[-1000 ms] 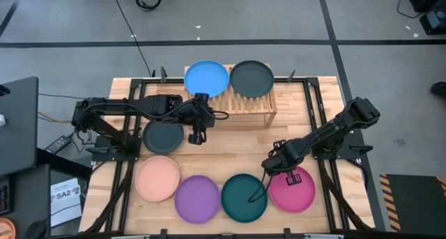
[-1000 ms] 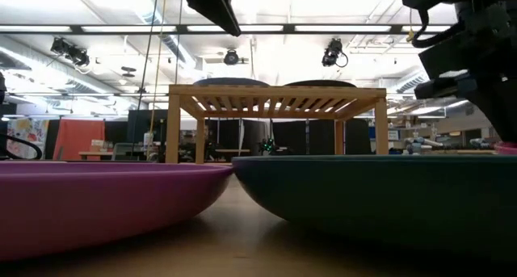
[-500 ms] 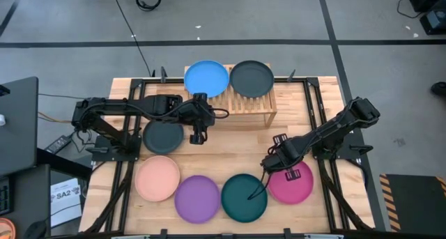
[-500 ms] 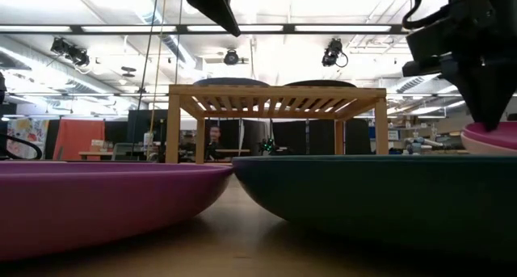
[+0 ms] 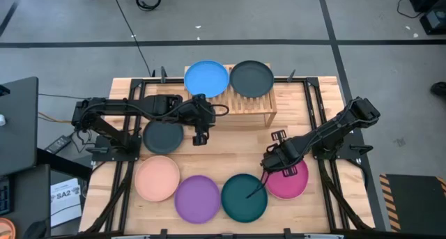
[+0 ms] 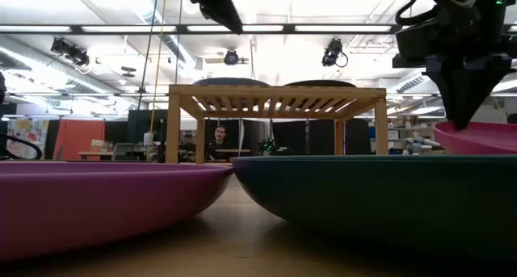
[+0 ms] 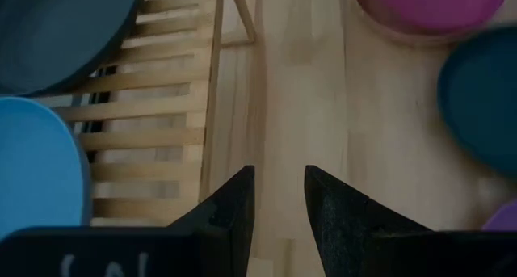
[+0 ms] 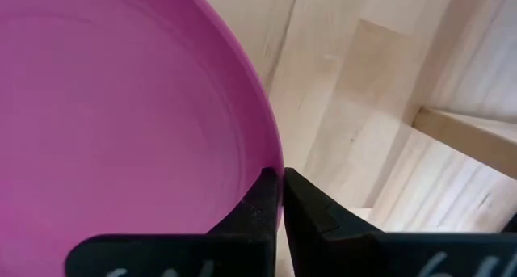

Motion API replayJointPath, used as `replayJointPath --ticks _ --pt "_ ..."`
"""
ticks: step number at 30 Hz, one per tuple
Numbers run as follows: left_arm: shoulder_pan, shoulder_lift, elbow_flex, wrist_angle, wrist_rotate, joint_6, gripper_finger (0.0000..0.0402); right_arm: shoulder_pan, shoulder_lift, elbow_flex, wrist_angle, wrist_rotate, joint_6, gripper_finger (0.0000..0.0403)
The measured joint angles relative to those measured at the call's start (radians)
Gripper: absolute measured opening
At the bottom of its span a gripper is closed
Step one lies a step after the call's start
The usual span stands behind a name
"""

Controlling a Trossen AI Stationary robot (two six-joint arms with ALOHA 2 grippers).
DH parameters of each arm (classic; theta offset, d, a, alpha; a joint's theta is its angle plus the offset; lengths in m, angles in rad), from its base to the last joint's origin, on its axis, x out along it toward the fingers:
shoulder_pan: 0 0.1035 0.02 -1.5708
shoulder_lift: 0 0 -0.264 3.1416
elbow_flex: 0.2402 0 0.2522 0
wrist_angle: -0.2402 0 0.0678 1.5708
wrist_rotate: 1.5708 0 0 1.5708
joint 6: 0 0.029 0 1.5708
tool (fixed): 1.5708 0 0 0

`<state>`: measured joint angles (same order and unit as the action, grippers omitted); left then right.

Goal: Place and stack plates onto a shelf
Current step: Stack the pink plate on the black plate on the shelf

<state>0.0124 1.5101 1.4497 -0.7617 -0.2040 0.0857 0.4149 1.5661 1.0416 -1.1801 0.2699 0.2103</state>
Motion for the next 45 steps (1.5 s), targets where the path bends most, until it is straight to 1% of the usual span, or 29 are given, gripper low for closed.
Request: replayJointPath --ticks 5,10,17,21,35,40,45 --pt "0.0 0.001 -0.004 0.003 0.0 -0.017 0.0117 0.0 0.0 0.0 -0.036 0.04 -0.007 0.0015" --pt "0.001 0.002 -0.004 0.003 0.0 -0.016 0.0117 0.0 0.0 0.023 -0.112 0.026 -0.027 0.0014" --pt "0.002 0.002 -0.006 0.003 -0.001 -0.014 0.0117 -0.001 0.0 0.119 -0.212 0.044 -0.03 0.0014" --pt "0.002 0.002 -0.006 0.003 -0.001 -0.014 0.0117 -0.016 0.0 0.178 -0.238 0.051 -0.044 0.0014" --pt "0.002 0.002 -0.006 0.003 -0.001 -0.015 0.0117 -0.105 0.0 0.344 -0.241 0.056 -0.227 0.0013" --pt "0.002 0.002 -0.006 0.003 -0.001 -0.015 0.0117 -0.15 0.0 0.431 -0.244 0.056 -0.332 0.0013" --pt "0.002 0.002 -0.006 0.003 -0.001 -0.016 0.0117 -0.219 0.0 0.533 -0.276 0.055 -0.426 0.0013"
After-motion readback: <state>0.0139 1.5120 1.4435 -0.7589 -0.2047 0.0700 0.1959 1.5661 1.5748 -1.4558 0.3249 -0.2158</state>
